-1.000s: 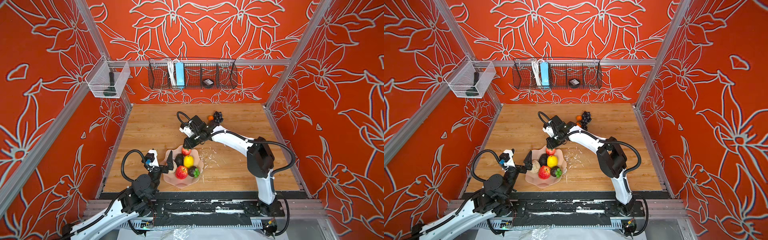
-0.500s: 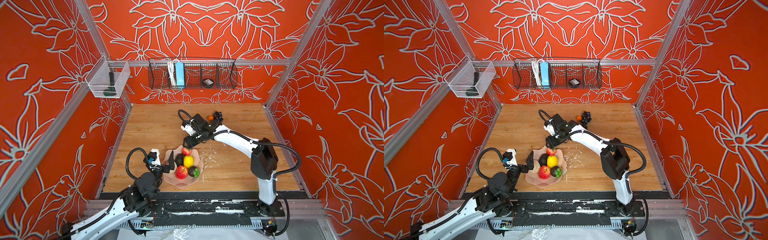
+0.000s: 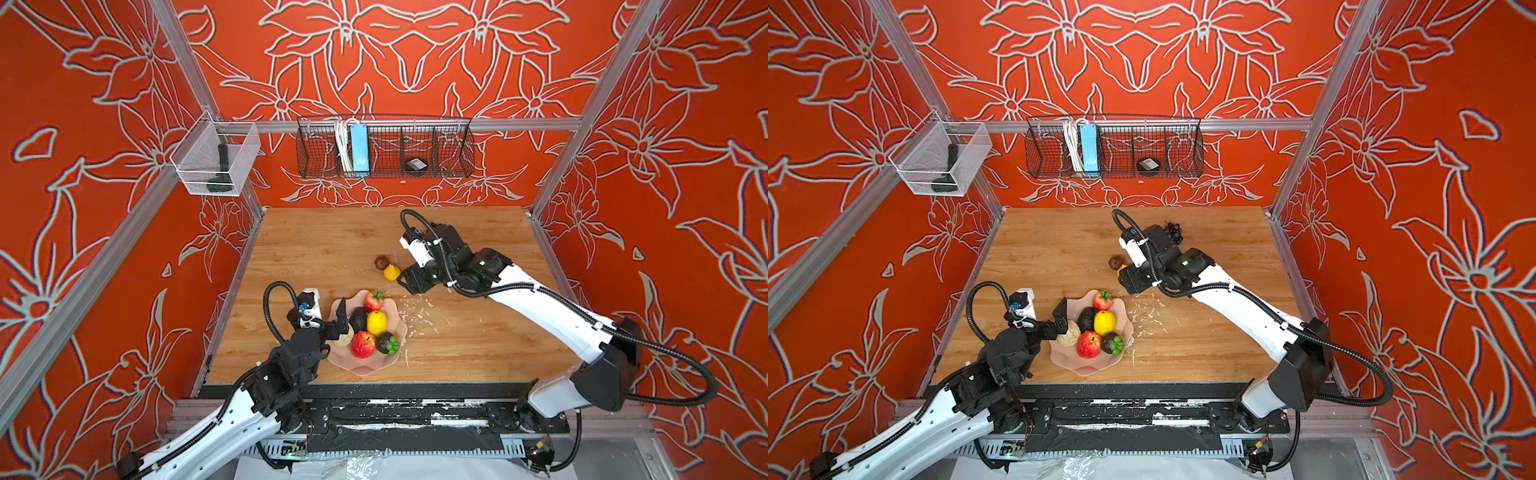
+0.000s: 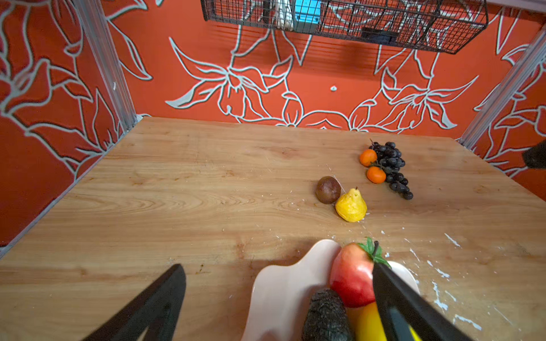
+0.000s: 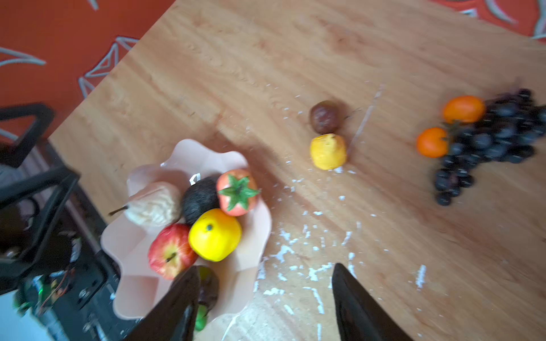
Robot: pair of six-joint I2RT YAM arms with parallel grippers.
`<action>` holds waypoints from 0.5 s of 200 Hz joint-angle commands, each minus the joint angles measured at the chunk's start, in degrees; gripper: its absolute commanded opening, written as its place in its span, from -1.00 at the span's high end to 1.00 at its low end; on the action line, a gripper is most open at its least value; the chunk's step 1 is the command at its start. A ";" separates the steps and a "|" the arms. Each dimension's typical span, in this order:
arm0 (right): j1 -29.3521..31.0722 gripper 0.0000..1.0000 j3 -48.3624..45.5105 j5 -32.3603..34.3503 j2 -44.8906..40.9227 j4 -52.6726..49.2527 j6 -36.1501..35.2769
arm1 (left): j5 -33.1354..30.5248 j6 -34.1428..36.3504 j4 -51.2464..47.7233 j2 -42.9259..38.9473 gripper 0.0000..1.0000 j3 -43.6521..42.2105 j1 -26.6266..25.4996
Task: Place and organize the fake fruits in the fruit bowl
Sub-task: 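Lower the open right gripper over the yellow pear beside the brown fig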
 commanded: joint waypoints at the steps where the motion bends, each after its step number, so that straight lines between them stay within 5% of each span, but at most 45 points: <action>1: -2.51 -0.37 -1.31 2.27 4.11 3.20 -0.52 | 0.11 -2.45 -1.84 -1.25 -0.96 0.97 0.34; 100: -4.47 -0.06 19.57 0.19 29.57 -1.62 -3.99 | -5.86 -3.18 -3.64 -15.25 -0.96 -3.88 0.35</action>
